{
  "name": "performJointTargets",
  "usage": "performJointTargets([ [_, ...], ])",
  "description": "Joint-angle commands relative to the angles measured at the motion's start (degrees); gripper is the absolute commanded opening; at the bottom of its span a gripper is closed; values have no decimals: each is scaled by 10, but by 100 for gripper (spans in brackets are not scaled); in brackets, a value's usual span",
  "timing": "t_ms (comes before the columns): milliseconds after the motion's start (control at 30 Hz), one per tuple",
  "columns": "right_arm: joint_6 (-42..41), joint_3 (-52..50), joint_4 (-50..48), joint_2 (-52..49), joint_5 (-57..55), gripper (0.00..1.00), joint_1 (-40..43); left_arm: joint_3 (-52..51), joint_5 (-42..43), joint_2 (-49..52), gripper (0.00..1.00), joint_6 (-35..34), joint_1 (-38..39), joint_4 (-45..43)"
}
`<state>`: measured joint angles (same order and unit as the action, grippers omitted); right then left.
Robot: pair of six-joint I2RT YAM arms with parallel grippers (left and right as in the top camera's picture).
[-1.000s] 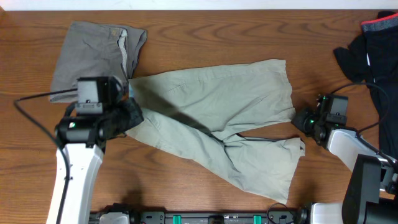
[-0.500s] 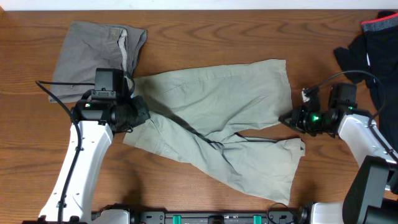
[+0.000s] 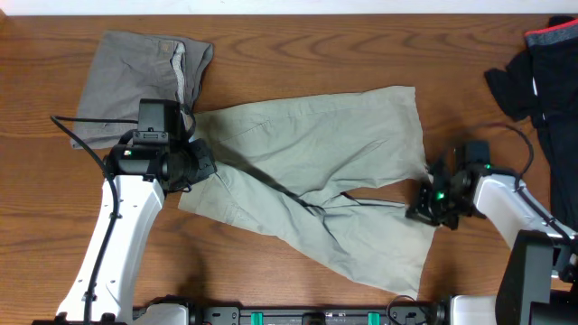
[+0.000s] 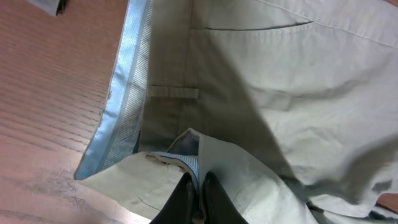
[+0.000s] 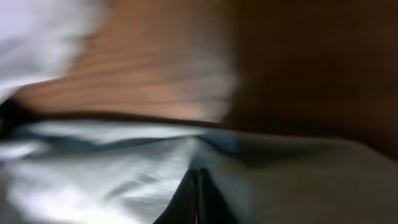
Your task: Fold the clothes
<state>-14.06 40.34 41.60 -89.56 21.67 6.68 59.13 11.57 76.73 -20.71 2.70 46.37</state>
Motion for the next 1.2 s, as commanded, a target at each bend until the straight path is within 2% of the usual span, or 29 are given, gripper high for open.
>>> performJointTargets([
  [0,-132,-34,-20,3,-78,1,-5,11,-11,0,6,8,0,0],
  [133,-187,-64,-67,3,-109,1,-5,11,-9,0,6,7,0,-3],
  [367,-243,-73,-223,-24,-114,1,-5,11,26,0,6,5,0,-31],
  [700,-257,-42,-429,-164,-94,1,-3,11,30,0,7,5,4,-59],
  [800,-252,7,-439,-206,-76,1,-3,11,30,0,7,5,15,-77],
  [967,-188,95,-430,-224,-35,1,2,11,30,0,7,5,37,-103],
  [1067,-145,139,-399,-200,17,11,16,11,29,0,7,5,42,-106],
  [1167,-111,177,-327,-154,50,15,40,11,29,0,7,5,42,-106],
])
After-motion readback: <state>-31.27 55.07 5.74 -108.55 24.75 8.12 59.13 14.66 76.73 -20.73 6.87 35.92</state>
